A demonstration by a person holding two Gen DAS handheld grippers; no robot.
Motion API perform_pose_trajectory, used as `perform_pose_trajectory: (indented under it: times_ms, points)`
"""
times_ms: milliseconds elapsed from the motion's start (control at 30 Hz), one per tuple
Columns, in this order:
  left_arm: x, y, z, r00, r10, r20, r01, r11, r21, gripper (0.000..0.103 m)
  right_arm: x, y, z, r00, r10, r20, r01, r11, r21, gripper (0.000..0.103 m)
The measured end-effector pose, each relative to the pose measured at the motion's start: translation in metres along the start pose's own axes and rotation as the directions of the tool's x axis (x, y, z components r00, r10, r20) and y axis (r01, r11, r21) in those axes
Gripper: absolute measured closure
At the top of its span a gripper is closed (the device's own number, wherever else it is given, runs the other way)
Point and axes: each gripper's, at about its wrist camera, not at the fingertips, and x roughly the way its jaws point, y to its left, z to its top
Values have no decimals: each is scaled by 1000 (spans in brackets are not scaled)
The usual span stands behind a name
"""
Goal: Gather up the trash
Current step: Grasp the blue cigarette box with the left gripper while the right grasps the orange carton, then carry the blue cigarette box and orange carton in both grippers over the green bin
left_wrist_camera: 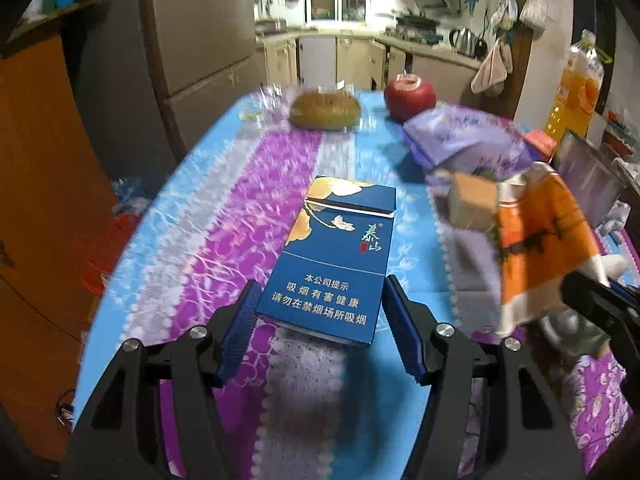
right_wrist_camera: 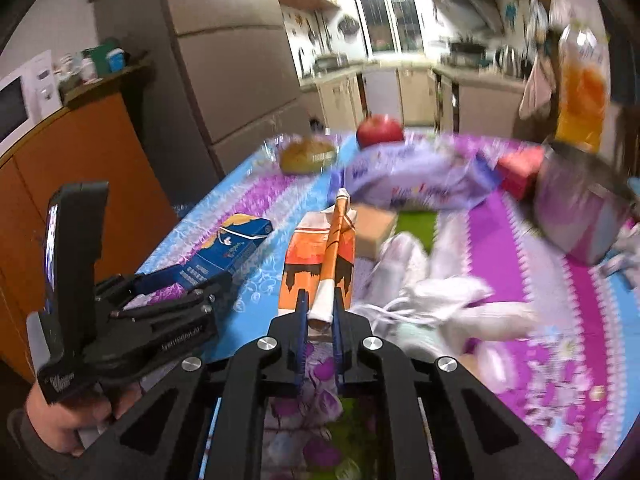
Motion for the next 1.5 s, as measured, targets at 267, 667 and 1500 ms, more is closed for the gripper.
perform_pose_trajectory:
  times_ms: [267,667,1500]
  points:
    - [-92,-24,-23,985,2,174,3,1000,-27,44,-93,0,-23,972,-140,190,157,984,-80,91]
    - [-176,-82,-58,954,-46,295,41,999,24,44,-185,-18,-59,931,-221,291,248,967,-57,91]
    - [-209,-171,-78,942,-152,299,115,984,138,44,-277,-61,-94,885,-328,331,341,940,18,91]
